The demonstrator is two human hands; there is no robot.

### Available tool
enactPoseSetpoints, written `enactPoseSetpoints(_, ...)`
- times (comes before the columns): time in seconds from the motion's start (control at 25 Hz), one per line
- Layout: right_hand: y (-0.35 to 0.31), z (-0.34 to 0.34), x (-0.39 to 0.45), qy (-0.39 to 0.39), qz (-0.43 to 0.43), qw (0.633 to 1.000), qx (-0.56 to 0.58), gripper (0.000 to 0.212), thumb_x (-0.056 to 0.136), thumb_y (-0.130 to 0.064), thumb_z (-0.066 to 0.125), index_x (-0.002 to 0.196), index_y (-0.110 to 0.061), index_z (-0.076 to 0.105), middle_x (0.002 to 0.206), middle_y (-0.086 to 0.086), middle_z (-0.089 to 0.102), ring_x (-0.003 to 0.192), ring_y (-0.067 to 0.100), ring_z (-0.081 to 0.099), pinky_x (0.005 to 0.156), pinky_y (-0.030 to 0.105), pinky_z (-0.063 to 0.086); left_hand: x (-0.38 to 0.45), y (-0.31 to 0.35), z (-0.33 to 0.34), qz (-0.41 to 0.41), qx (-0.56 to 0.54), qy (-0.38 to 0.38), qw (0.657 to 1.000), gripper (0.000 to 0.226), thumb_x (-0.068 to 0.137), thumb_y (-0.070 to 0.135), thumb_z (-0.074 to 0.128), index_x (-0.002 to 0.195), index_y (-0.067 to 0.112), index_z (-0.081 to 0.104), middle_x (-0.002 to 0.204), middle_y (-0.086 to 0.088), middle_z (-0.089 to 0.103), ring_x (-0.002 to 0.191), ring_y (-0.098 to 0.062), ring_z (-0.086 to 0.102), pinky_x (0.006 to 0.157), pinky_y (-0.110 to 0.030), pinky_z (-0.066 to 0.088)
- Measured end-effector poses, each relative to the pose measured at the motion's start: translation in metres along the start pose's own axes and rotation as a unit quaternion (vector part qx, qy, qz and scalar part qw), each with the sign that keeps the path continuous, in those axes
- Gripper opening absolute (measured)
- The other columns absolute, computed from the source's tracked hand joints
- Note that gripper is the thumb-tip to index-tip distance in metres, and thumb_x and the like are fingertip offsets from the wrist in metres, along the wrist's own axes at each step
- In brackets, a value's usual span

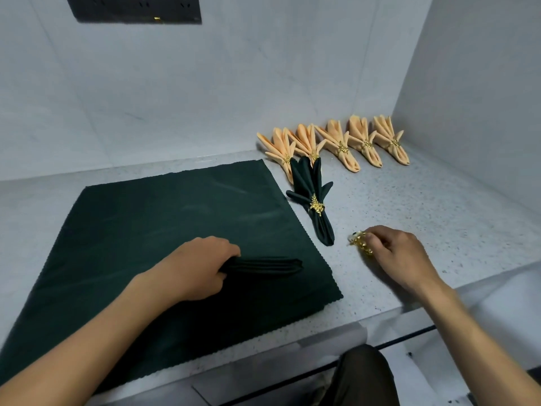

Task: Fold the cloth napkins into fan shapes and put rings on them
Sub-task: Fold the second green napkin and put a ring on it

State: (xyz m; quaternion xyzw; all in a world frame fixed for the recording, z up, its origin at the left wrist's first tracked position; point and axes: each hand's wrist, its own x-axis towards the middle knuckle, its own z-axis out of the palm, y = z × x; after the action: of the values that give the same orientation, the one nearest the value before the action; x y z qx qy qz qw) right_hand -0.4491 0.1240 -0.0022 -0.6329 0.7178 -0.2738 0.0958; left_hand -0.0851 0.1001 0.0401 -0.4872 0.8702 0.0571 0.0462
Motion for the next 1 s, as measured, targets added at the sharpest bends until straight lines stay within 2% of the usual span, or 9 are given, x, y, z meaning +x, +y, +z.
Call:
enactPoseSetpoints(0.16,-0.013,0.007,-0.002,0.012,0.007,0.999,0.047,0.014,0.091,-0.03,0.062,0.089,-0.028,0.075,0.095,-0.012,0.072,0.088,0.012,0.064,0.086,0.035,0.051,-0.005,-0.002,-0.003,-0.002,0.0,-0.007,1.0,0.029,0.086,0.022,0.055,0.114,0.031,0.057,0.111,0.011,0.058,0.105,-0.016,0.057,0.091,-0.036,0.047)
enactPoseSetpoints(0.24,-0.015,0.009,0.009,0.024,0.042,0.992,0.117,0.013,0.091,-0.022,0.067,0.083,-0.026,0.076,0.094,-0.013,0.072,0.09,0.01,0.065,0.085,0.031,0.05,-0.007,-0.002,-0.003,-0.006,-0.002,-0.008,1.0,0.028,0.086,0.021,0.056,0.113,0.03,0.057,0.11,0.011,0.059,0.104,-0.016,0.058,0.09,-0.036,0.048)
enactPoseSetpoints(0.32,-0.019,0.008,0.02,-0.003,0.083,0.977,0.197,0.014,0.091,-0.019,0.068,0.081,-0.023,0.076,0.09,-0.011,0.074,0.089,0.009,0.068,0.085,0.03,0.053,-0.009,-0.003,-0.003,-0.007,-0.003,-0.003,1.0,0.027,0.086,0.021,0.056,0.111,0.03,0.057,0.109,0.011,0.059,0.103,-0.017,0.058,0.089,-0.037,0.048)
enactPoseSetpoints(0.48,-0.018,0.008,0.024,-0.053,0.022,0.997,0.055,0.016,0.089,-0.044,0.067,0.081,-0.031,0.071,0.092,-0.015,0.069,0.09,0.007,0.062,0.085,0.035,0.051,-0.011,-0.005,-0.002,-0.014,-0.006,-0.001,1.0,0.027,0.085,0.022,0.056,0.11,0.031,0.058,0.107,0.011,0.059,0.101,-0.017,0.059,0.088,-0.037,0.049)
enactPoseSetpoints(0.56,-0.015,0.012,0.026,-0.059,0.005,0.998,0.019,0.015,0.089,-0.041,0.068,0.077,-0.033,0.069,0.094,-0.015,0.07,0.092,0.009,0.063,0.087,0.037,0.051,-0.011,-0.006,-0.001,-0.015,-0.01,-0.001,1.0,0.027,0.085,0.022,0.056,0.11,0.031,0.058,0.108,0.011,0.059,0.102,-0.017,0.059,0.088,-0.038,0.049)
enactPoseSetpoints(0.68,-0.011,0.014,0.033,-0.047,0.019,0.996,0.077,0.015,0.092,-0.032,0.066,0.078,-0.029,0.069,0.105,-0.008,0.067,0.099,0.013,0.06,0.093,0.038,0.048,-0.011,-0.005,-0.003,-0.017,-0.016,-0.004,1.0,0.028,0.085,0.022,0.056,0.112,0.031,0.057,0.11,0.011,0.059,0.103,-0.018,0.058,0.089,-0.039,0.049)
enactPoseSetpoints(0.8,-0.014,0.008,0.039,0.005,0.03,0.989,0.147,0.011,0.093,-0.029,0.065,0.085,-0.022,0.069,0.119,0.001,0.059,0.11,0.015,0.051,0.092,0.03,0.037,-0.013,-0.007,-0.004,-0.026,-0.022,-0.001,0.999,0.028,0.086,0.022,0.056,0.112,0.031,0.058,0.109,0.012,0.059,0.103,-0.017,0.058,0.089,-0.038,0.049)
enactPoseSetpoints(0.92,-0.024,-0.003,0.036,0.047,-0.022,0.977,0.205,0.008,0.093,-0.026,0.065,0.087,-0.023,0.069,0.107,-0.005,0.066,0.103,0.013,0.059,0.089,0.035,0.046,-0.015,-0.01,-0.006,-0.034,-0.03,0.008,0.999,0.027,0.087,0.023,0.057,0.112,0.033,0.058,0.109,0.014,0.057,0.102,-0.015,0.057,0.089,-0.034,0.048)
enactPoseSetpoints(1.0,-0.038,-0.01,0.028,0.045,-0.067,0.966,0.247,0.005,0.091,-0.022,0.067,0.088,-0.023,0.07,0.104,-0.01,0.068,0.098,0.004,0.062,0.09,0.03,0.05,-0.017,-0.012,-0.009,-0.04,-0.038,0.02,0.998,0.025,0.088,0.025,0.058,0.111,0.035,0.057,0.107,0.015,0.057,0.101,-0.013,0.056,0.089,-0.032,0.047)
